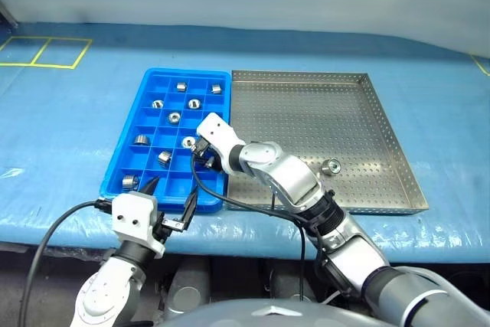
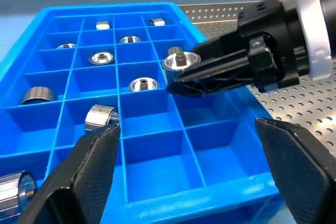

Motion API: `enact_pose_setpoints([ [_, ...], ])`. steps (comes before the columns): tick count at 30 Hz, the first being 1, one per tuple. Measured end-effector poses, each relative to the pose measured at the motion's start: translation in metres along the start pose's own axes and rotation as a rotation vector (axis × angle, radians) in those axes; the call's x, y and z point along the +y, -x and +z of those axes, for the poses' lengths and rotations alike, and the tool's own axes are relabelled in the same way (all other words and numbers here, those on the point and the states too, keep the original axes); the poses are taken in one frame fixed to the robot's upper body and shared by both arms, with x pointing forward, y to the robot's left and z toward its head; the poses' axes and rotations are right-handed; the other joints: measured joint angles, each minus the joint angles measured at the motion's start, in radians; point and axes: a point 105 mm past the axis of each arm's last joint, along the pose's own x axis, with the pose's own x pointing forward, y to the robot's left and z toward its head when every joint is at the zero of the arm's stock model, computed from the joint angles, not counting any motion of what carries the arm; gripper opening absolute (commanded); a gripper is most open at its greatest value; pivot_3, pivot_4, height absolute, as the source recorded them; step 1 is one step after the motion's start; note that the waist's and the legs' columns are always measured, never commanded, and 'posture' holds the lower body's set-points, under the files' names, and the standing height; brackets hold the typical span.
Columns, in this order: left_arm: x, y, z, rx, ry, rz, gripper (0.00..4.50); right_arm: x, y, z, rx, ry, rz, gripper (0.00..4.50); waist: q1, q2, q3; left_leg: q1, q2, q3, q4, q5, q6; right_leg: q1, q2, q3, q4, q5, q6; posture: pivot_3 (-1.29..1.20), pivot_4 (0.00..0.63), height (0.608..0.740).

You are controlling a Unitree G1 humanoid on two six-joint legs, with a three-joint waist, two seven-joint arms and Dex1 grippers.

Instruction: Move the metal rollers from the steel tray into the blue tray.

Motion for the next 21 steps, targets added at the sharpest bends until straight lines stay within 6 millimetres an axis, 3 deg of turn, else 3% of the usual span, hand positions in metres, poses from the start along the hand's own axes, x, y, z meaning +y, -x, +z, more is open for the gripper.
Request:
enact_pose_setpoints([
  [6, -0.003, -0.001, 0.0, -0.001, 0.005, -0.009, 4.5, -0.003, 0.008, -0.003, 0.037, 0.016, -0.004, 1.69, 0.011, 0.0, 0.0, -0.001, 0.0, 0.0, -0.001, 0.0, 0.0, -0.001, 0.0, 0.0, -0.001, 0.0, 0.0, 0.31, 0.15, 0.74],
  [14, -0.006, -0.006, 0.006, -0.027, -0.006, -0.048, 4.5, 0.007, 0.021, -0.003, 0.03, -0.027, 0.038, 4.38, 0.018, 0.0, 0.0, -0.002, 0.0, 0.0, -0.001, 0.0, 0.0, -0.001, -0.001, 0.0, -0.002, 0.0, 0.0, 0.22, 0.15, 0.74],
  [16, -0.007, -0.009, 0.01, -0.04, -0.012, -0.063, 4.5, 0.003, 0.025, -0.001, 0.012, -0.052, 0.017, 4.48, 0.017, 0.0, 0.0, -0.002, 0.0, 0.0, -0.001, 0.0, 0.0, -0.001, -0.001, 0.0, -0.002, 0.0, 0.0, 0.19, 0.15, 0.74],
  [21, -0.011, -0.016, 0.015, -0.059, -0.019, -0.126, 4.5, -0.029, 0.039, -0.004, -0.093, -0.176, -0.168, 4.48, -0.009, 0.0, 0.0, -0.003, 0.0, 0.001, 0.0, 0.0, 0.0, -0.002, -0.001, 0.0, -0.002, 0.0, 0.0, 0.11, 0.15, 0.74],
])
